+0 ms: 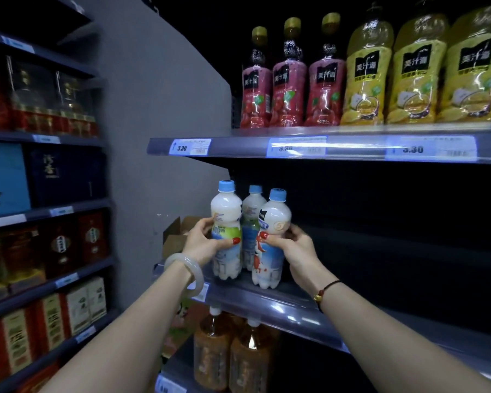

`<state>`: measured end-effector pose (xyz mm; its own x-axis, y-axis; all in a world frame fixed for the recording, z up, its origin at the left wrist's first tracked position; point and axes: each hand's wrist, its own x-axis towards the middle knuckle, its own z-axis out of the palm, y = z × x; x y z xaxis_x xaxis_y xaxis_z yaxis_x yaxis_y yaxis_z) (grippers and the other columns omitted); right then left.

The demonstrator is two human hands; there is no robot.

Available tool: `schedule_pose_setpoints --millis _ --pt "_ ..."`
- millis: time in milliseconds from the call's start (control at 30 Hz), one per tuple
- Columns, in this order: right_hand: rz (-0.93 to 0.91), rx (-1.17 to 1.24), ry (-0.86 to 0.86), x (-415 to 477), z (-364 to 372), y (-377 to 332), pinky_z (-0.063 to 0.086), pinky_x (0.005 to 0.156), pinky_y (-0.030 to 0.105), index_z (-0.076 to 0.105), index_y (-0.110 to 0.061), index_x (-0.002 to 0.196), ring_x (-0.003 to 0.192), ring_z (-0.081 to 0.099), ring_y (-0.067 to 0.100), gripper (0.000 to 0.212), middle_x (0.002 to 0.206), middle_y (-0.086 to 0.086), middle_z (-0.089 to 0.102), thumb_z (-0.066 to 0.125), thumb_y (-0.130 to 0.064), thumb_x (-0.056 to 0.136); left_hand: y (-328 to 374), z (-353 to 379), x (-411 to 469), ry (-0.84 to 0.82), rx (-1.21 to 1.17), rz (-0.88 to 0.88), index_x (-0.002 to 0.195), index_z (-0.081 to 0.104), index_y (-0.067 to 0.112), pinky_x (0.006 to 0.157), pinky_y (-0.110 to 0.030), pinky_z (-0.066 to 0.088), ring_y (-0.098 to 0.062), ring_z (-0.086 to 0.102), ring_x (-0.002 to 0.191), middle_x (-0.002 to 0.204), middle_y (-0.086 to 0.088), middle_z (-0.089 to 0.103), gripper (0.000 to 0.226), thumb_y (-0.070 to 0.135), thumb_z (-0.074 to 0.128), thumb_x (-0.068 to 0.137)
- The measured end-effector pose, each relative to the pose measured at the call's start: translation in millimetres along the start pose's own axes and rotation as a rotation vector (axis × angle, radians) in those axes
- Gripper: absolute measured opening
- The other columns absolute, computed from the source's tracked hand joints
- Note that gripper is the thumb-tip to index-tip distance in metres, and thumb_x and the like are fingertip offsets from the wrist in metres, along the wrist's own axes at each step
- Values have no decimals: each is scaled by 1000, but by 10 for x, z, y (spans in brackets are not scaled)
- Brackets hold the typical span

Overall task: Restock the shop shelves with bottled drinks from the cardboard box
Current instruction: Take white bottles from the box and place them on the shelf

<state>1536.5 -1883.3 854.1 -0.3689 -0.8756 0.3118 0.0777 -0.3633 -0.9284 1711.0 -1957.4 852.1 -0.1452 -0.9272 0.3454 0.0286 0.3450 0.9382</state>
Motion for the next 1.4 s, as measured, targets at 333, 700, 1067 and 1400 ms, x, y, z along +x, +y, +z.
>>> schedule_pose_setpoints --millis 333,700,1067,1400 --pt "-15 -113 -29 93 190 81 53 71 22 60 -15 98 80 64 9 23 92 1 67 71 -7 80 -187 -49 259 -31 100 -23 120 56 9 92 -41 52 -23 64 100 114 -9 66 60 9 83 66" --pt "-22 -241 -41 120 196 195 49 67 14 52 -12 119 81 58 -1 48 93 -10 58 74 -5 77 -364 -16 268 -33 88 3 128 51 7 90 -37 52 -21 61 108 123 -8 61 67 16 81 69" --pt "-44 -386 -31 64 178 233 52 84 28 52 -8 125 98 61 14 54 119 7 63 77 -14 77 -346 -28 123 -64 236 37 117 54 10 86 -30 51 -16 60 104 114 -2 63 51 18 79 73" --pt "-157 -812 23 -293 18 189 50 86 34 52 -10 114 99 56 19 42 119 9 54 73 -21 79 -322 -393 -510 30 543 -11 116 59 5 93 -31 46 -20 58 106 111 -5 60 49 12 78 72"
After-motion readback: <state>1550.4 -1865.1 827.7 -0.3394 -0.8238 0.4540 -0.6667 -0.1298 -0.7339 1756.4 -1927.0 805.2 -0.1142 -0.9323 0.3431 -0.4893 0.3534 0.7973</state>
